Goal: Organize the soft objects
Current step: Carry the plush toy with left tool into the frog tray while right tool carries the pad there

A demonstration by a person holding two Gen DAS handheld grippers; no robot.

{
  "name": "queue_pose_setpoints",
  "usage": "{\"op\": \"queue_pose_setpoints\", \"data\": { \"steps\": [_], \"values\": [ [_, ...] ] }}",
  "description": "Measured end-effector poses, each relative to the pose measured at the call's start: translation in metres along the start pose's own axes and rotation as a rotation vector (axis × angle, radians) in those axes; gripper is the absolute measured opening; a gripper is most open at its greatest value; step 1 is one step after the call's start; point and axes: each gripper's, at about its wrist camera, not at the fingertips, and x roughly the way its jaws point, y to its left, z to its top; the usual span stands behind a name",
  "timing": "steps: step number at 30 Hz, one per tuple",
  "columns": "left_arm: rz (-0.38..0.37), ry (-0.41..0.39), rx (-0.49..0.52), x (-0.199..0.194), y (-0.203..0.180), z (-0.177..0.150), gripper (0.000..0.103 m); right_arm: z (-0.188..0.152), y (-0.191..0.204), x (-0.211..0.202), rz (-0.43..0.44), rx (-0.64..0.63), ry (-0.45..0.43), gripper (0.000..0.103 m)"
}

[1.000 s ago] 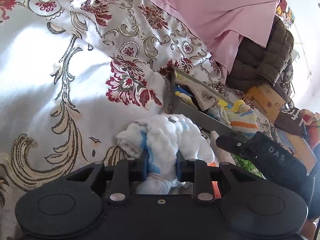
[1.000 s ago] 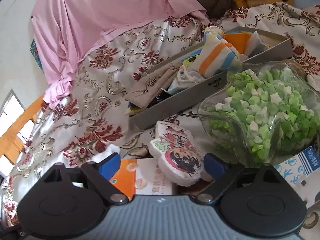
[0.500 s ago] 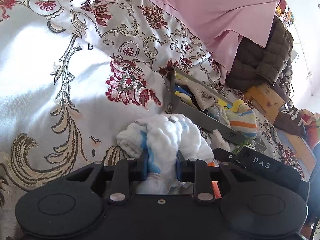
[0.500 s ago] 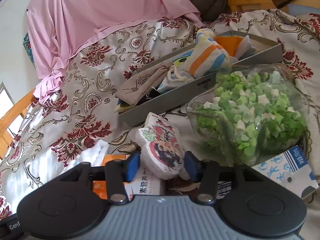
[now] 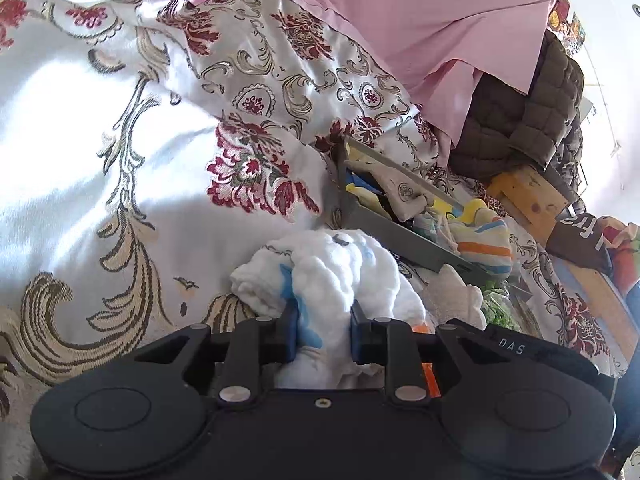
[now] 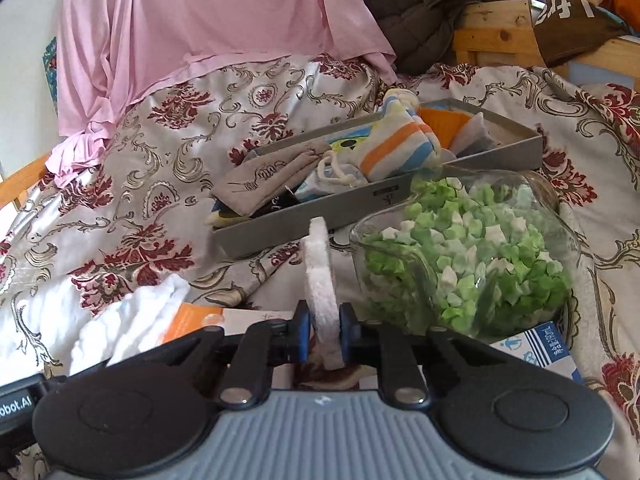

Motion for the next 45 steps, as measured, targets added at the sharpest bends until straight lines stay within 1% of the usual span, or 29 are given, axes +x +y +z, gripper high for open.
{"op": "queue_pose_setpoints", "data": {
  "steps": [5, 10, 23, 27, 31, 35, 38, 43, 45],
  "values": [
    [-0.005, -0.009, 0.002, -0.001, -0.009, 0.007, 0.023, 0.004, 0.001, -0.011, 0.046, -0.014, -0.041, 0.015],
    [-0.015, -0.035, 0.019, -0.006, -0.026, 0.014, 0.022, 0.01, -0.003, -0.024, 0.093, 0.014, -0.07, 0.015],
    [-0.06, -0.121, 0.073, -0.028, -0.095, 0.029, 0.022, 0.041, -0.038, -0.067, 0.169, 0.11, -0.158, 0.015],
    [-0.06, -0.16, 0.055, -0.035, -0.114, 0.032, 0.022, 0.048, -0.048, -0.076, 0.188, 0.128, -0.185, 0.015],
    [-0.053, -0.18, 0.034, -0.038, -0.125, 0.032, 0.022, 0.054, -0.059, -0.08, 0.196, 0.141, -0.207, 0.015],
    [-0.048, -0.177, 0.052, -0.031, -0.137, 0.036, 0.022, 0.062, -0.075, -0.076, 0.198, 0.18, -0.219, 0.015],
    [-0.057, -0.181, 0.065, -0.024, -0.147, 0.041, 0.022, 0.07, -0.084, -0.068, 0.198, 0.197, -0.222, 0.015],
    [-0.077, -0.166, 0.101, 0.005, -0.162, 0.055, 0.022, 0.103, -0.089, -0.054, 0.172, 0.111, -0.269, 0.015],
    [-0.087, -0.155, 0.104, 0.024, -0.167, 0.064, 0.022, 0.122, -0.094, -0.045, 0.147, 0.019, -0.298, 0.015]
  ]
}}
